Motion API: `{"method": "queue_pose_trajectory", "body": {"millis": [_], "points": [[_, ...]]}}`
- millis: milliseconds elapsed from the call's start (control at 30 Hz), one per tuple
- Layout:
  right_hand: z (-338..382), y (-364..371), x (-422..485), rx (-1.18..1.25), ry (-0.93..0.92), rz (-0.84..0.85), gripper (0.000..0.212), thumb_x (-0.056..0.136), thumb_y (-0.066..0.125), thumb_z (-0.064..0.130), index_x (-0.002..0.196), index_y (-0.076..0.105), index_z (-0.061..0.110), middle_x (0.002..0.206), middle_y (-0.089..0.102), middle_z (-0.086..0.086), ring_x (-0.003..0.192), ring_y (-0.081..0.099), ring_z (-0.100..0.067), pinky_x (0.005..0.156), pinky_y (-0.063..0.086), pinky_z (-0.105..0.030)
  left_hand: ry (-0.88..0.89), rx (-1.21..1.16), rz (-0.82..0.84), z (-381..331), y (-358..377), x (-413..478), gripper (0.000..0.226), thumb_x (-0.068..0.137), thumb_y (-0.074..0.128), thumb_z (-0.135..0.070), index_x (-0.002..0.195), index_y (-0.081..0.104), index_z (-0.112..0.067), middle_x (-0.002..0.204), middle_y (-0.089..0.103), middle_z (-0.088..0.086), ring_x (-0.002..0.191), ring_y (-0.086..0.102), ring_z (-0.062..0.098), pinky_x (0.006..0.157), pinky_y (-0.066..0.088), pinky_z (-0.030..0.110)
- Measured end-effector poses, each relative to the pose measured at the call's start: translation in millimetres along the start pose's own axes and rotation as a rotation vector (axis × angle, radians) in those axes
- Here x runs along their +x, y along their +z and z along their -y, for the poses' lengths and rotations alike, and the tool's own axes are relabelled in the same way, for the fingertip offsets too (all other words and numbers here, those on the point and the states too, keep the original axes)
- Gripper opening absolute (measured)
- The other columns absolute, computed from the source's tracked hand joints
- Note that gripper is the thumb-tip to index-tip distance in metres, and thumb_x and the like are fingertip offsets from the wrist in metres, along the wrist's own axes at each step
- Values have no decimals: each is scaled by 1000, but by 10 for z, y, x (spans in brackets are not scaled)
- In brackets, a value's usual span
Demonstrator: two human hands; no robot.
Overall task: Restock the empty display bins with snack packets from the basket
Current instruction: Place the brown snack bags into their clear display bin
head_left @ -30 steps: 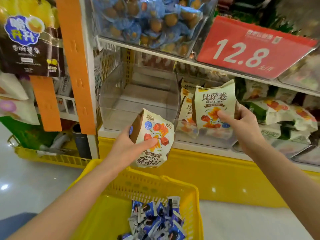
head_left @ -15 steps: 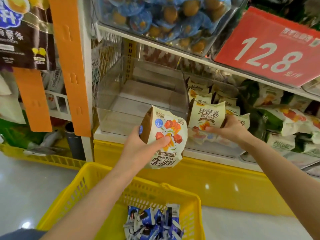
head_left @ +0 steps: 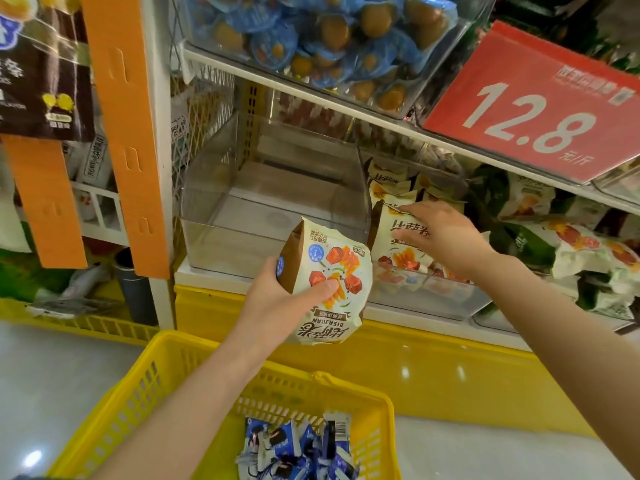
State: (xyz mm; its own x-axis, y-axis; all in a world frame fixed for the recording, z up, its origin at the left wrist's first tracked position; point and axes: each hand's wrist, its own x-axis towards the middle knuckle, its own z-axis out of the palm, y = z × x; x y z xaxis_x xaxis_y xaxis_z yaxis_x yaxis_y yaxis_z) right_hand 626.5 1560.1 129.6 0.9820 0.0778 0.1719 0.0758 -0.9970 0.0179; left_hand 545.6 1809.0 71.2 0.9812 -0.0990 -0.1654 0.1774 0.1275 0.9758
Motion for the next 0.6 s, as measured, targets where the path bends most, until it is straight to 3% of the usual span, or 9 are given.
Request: {"method": "queue_pose_trajectory", "body": {"millis": [100,200,300,500,600], "points": [[-140,108,-70,126,88,-11,60,87,53,51,139,41,23,141,46,-3,128,42,-24,100,37,-40,9,-11,1,10,-16,-1,37,67,80,-31,92,53,-35,88,68,-13,72,67,2,46,46,9],[-147,210,-145,145,53,-36,59,85,55,52,135,47,24,136,52,0,121,48,-22,89,36,-32,13,-16,7,6,-10,-4,37,67,80,-31,91,52,-35,87,68,-12,70,67,2,45,46,9],[12,326,-136,76,-64,-15,57,85,55,51,134,49,22,136,53,-1,124,46,-22,97,35,-34,9,-11,14,9,3,-2,36,68,79,-31,90,51,-36,89,67,-12,74,65,3,44,45,9],[72,356,-116,160,-14,59,57,89,52,48,139,43,21,143,44,-1,133,34,-20,105,28,-34,25,4,20,14,13,12,37,68,80,-33,93,53,-35,90,68,-13,77,66,4,47,47,10],[142,309,-166,51,-22,43,60,92,47,46,142,34,17,145,40,-3,135,29,-22,109,24,-37,-21,-50,77,17,23,-17,40,65,80,-36,97,55,-35,87,72,-12,74,69,4,51,48,14]]}}
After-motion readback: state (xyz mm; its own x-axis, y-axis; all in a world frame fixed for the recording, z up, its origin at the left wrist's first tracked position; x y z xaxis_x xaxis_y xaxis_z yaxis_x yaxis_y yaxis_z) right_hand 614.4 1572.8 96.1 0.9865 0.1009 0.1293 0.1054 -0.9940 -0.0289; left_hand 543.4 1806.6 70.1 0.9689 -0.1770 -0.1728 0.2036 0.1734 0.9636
